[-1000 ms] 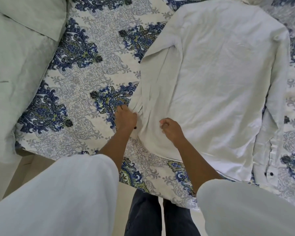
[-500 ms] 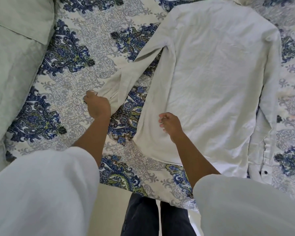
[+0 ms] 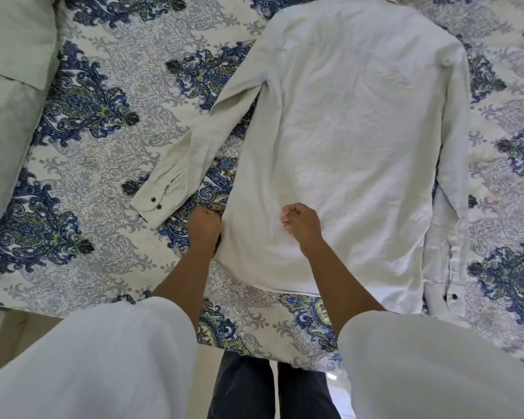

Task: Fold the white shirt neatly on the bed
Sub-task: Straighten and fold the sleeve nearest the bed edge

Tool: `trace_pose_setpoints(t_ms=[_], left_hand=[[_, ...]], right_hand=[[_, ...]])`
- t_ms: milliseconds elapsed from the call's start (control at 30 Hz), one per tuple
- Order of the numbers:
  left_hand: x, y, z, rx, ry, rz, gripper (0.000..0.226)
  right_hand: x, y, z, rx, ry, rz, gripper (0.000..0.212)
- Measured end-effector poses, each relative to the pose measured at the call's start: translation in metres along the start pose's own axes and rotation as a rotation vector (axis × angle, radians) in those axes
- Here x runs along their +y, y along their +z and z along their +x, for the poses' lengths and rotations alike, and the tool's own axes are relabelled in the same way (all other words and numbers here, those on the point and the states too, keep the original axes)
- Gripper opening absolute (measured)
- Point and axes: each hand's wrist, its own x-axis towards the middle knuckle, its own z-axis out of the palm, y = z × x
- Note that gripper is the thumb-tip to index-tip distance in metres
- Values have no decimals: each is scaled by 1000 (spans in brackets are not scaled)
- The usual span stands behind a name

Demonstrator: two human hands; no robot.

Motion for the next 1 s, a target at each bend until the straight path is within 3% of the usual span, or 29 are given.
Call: trace_pose_setpoints(t_ms=[67, 267, 333, 400, 533, 633, 700, 800, 933, 1000], left_hand=[[-2, -2, 1, 0, 26, -49, 13], [64, 14, 32, -57, 423, 45, 28], [81, 21, 43, -82, 421, 159, 25], [86, 20, 48, -3, 341, 260, 19], [72, 12, 48, 164, 149, 213, 27], [88, 17, 53, 198, 385, 111, 21], [110, 25, 64, 151, 525, 175, 25], [135, 35, 83, 108, 525, 274, 27], [136, 30, 96, 239, 349, 281, 27], [135, 31, 94, 310, 379, 273, 25]], right_hand=[[1, -3, 2, -5, -7, -1, 31], [-10, -6, 26, -18, -83, -27, 26], [-17, -7, 38, -7, -119, -52, 20], [-26, -9, 48, 14, -161, -75, 20], [-44, -15, 61, 103, -220, -121, 28], [-57, -22, 72, 151, -258, -179, 30], [-64, -23, 80, 185, -302, -234, 31], [-75, -25, 97, 223, -383, -313, 31], [-86, -29, 111, 249, -391, -399, 30], [-88, -29, 114, 255, -391, -427, 30]])
